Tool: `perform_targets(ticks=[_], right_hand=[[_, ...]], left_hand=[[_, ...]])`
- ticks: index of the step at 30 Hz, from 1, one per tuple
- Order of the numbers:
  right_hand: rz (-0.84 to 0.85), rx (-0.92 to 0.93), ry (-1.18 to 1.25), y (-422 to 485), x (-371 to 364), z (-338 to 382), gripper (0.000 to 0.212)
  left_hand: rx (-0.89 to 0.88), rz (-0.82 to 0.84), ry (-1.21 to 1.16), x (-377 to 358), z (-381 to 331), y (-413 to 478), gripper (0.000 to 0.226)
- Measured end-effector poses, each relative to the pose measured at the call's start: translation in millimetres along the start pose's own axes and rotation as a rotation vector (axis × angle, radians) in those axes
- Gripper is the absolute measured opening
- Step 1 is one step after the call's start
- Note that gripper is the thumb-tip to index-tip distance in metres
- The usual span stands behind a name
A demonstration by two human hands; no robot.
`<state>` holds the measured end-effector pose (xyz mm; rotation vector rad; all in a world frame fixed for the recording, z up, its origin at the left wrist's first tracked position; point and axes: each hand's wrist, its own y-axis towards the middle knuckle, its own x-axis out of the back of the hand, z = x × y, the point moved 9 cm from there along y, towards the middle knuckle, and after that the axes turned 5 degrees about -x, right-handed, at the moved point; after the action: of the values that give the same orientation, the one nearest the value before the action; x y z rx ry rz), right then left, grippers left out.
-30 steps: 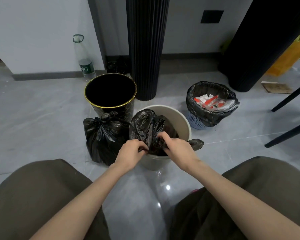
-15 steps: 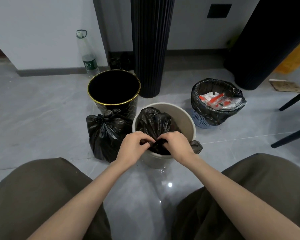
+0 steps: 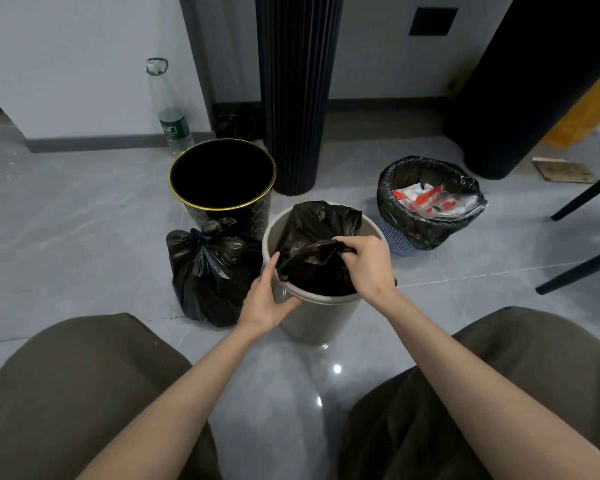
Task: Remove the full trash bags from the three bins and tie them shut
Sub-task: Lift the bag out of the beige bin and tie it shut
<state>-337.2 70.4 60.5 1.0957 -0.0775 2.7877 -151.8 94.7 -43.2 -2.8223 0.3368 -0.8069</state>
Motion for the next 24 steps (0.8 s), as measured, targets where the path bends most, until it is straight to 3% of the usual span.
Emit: perform_targets(ticks=[2, 6, 10, 24], right_hand=[[-0.039, -0.059, 0.088, 3, 5, -2, 0.034], [-0.107, -0.182, 0.242, 8, 15, -6, 0.024], [-0.09, -0.32, 0.449, 11, 9, -19, 0.018], [-0.139, -0.312, 0.585, 7, 23, -17, 0.03]], left_hand=[[-0.028, -0.017, -0.068, -3, -6, 4, 0.106], [-0.012, 0.025, -0.172, -9, -11, 11, 0.125], [0.03, 0.086, -0.265, -20, -18, 14, 0.124], [-0.036, -0.046, -0.244, -9, -29, 21, 0.128]])
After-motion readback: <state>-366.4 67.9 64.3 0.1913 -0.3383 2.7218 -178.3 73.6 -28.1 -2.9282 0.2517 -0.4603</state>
